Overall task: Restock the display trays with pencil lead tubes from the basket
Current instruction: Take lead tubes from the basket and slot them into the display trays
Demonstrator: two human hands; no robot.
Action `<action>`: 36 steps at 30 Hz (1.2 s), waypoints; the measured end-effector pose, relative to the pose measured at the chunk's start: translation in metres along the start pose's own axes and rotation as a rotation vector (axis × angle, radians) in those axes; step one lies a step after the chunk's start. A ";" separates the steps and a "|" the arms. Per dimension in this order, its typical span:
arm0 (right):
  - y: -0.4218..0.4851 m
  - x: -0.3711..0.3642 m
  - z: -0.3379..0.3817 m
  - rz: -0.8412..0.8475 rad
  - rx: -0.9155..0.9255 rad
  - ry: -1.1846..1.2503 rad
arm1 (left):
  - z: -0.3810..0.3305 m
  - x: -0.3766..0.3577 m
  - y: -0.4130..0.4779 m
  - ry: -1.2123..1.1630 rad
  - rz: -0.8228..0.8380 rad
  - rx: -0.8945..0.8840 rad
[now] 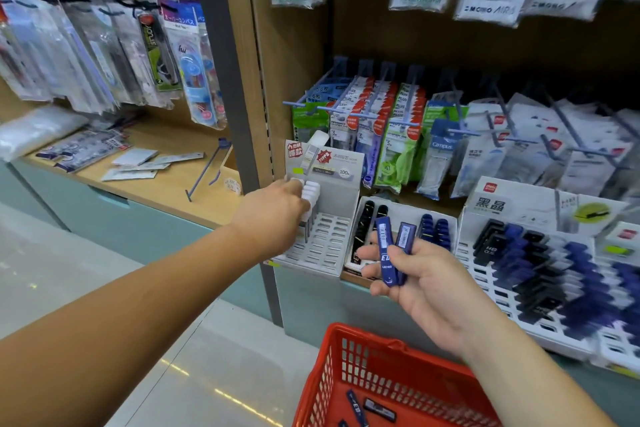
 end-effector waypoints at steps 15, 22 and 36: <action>-0.042 0.072 0.033 -0.242 0.085 -0.382 | -0.114 0.036 -0.032 -1.852 0.113 0.476; -0.042 0.090 0.035 -0.241 0.020 -0.254 | -0.128 0.032 -0.026 -1.651 0.163 0.303; -0.043 0.105 0.047 -0.240 0.212 -0.421 | -0.121 0.039 0.020 -1.174 0.001 0.292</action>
Point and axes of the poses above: each hand's wrist, its own y-axis towards the middle knuckle, its own x-axis out of the back of the hand, z = x × y, the point moved 7 cm from there along y, towards the middle knuckle, and after that the axes turned 12 degrees about y, right-handed, at the moved point
